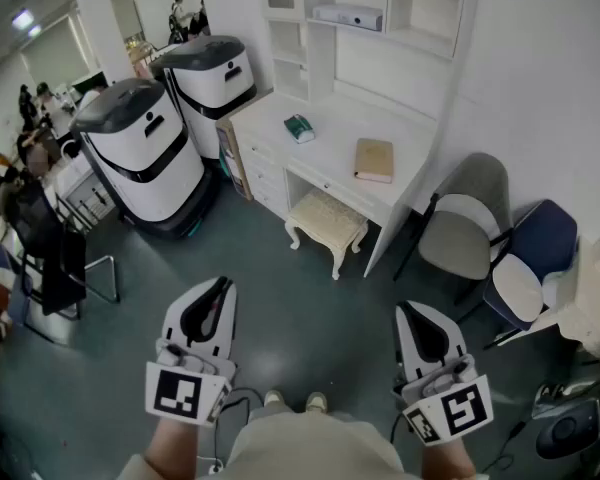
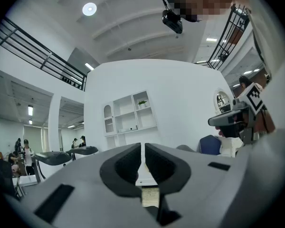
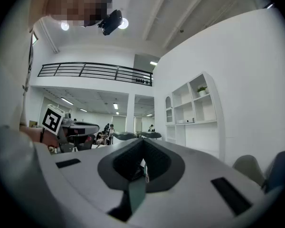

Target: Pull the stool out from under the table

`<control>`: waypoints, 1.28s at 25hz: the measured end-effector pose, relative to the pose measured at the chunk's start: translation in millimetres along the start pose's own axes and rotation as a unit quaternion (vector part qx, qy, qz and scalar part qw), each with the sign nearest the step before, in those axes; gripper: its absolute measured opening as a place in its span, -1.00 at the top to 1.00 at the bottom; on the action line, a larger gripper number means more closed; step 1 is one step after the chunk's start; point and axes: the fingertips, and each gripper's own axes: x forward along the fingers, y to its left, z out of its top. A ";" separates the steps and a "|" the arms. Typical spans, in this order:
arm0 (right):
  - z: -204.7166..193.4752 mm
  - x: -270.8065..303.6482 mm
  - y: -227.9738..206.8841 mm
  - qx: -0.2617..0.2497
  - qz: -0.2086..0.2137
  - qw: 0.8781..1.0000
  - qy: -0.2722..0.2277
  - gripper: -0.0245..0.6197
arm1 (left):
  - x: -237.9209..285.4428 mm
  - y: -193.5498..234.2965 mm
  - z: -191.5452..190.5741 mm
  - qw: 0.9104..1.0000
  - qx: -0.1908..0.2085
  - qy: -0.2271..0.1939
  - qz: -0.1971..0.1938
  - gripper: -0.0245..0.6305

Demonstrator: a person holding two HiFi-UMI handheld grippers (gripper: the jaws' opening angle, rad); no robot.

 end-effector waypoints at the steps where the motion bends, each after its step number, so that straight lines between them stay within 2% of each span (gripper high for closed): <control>1: -0.5 -0.5 -2.7 0.003 -0.003 1.000 0.000 0.86 | 0.3 -0.7 -0.8 1.000 -0.001 0.001 0.000 0.80; 7: -5.3 -3.7 -6.1 0.008 -0.010 1.000 0.005 0.86 | -2.4 -3.2 -2.8 1.000 -0.004 0.001 0.000 0.80; 18: -10.4 -9.2 -7.9 0.015 0.004 1.000 0.007 0.86 | 6.7 -18.0 -4.9 1.000 -0.001 0.004 -0.015 0.80; 21: -10.7 -14.0 -16.6 0.033 -0.013 0.999 -0.006 0.85 | 6.9 -16.6 0.1 1.000 -0.014 -0.015 0.003 0.80; 22: -10.4 -14.5 -20.0 0.041 -0.020 0.999 -0.011 0.60 | 6.3 -12.4 4.0 0.999 -0.023 -0.031 0.014 0.79; 23: -10.8 -14.4 -23.4 0.045 -0.026 0.999 -0.014 0.17 | 6.7 -9.1 7.1 0.998 -0.033 -0.043 0.019 0.75; 24: -11.9 -13.9 -27.0 0.046 -0.030 0.998 -0.015 -0.01 | 8.9 -7.8 8.1 0.998 -0.042 -0.050 0.018 0.49; 25: -13.2 -13.2 -30.4 0.046 -0.033 0.998 -0.014 -0.01 | 12.5 -8.0 7.0 0.997 -0.048 -0.051 0.015 0.08; 26: -14.2 -12.1 -33.1 0.044 -0.034 0.998 -0.012 -0.01 | 16.6 -8.8 4.6 0.998 -0.049 -0.047 0.012 0.03; 32: -30.6 1.7 -42.5 0.041 -0.032 0.999 0.007 -0.01 | 37.3 -11.7 -16.6 0.999 -0.032 -0.026 0.006 0.03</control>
